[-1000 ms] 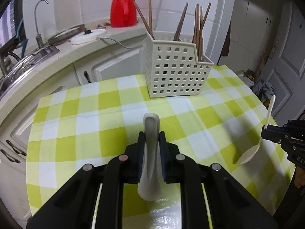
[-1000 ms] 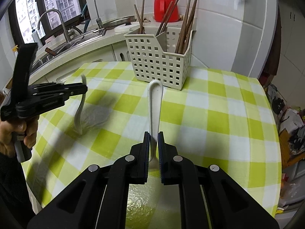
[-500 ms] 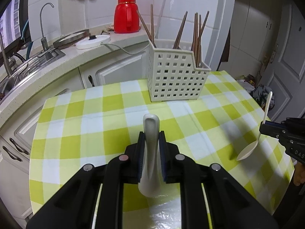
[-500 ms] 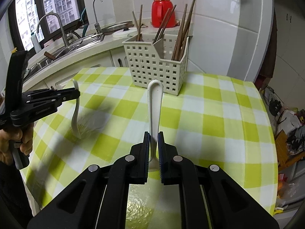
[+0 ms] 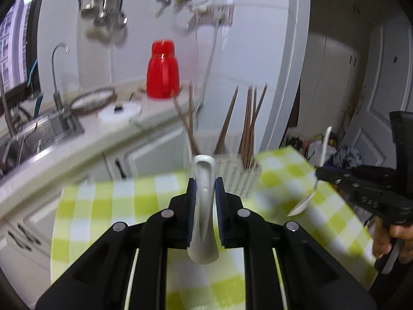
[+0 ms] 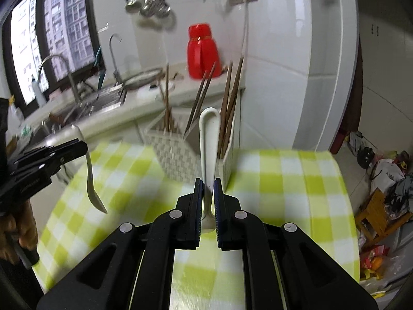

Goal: Organize utensils
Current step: 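Lift both white spoons by their handles and carry them to the basket, then lower the spoons into the basket and open both tools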

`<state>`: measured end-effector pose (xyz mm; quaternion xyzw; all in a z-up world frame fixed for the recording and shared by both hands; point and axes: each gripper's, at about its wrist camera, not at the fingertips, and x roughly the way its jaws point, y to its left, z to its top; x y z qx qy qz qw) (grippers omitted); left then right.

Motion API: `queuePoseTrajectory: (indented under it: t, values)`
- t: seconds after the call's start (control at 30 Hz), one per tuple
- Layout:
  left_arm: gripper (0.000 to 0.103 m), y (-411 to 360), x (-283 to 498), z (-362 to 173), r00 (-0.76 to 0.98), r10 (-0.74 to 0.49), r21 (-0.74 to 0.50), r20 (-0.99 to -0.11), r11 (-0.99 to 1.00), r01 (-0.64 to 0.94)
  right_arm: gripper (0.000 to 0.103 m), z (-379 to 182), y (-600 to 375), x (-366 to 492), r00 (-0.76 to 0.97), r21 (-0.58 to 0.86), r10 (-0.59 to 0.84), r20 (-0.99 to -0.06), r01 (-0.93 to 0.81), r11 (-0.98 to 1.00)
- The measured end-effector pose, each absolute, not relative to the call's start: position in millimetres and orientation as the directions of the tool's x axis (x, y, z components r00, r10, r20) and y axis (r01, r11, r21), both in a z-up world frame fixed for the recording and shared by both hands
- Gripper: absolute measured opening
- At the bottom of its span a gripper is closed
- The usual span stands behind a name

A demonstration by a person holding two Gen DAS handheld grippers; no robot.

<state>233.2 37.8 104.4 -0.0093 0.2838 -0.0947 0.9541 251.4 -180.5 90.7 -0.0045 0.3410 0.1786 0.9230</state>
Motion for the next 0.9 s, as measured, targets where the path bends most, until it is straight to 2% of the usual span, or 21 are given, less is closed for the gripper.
queuePoseTrajectory:
  t: [0.2, 0.4, 0.6, 0.9]
  values:
    - [0.015, 24.2, 274.5, 147.4, 0.850, -0.216, -0.073, -0.481, 0.976, 0.207, 0.009, 115.1, -169.3, 289.7, 0.749, 0.121, 0.299, -0.591, -0.284, 0.951]
    - [0.015, 16.3, 318.8, 163.2, 0.866, -0.222, -0.081, -0.447, 0.975, 0.208, 0.009, 116.8, -160.7, 324.7, 0.774, 0.125, 0.261, -0.577, -0.232, 0.965]
    - [0.015, 21.1, 358.8, 157.3, 0.873, -0.210, -0.107, -0.441, 0.978, 0.181, 0.009, 106.7, -151.5, 350.1, 0.774, 0.115, 0.248, -0.582, -0.224, 0.968]
    - [0.015, 16.8, 384.5, 114.6, 0.857, -0.202, -0.124, -0.474, 0.979, 0.162, 0.009, 80.7, -145.8, 365.9, 0.749, 0.131, 0.259, -0.611, -0.226, 0.965]
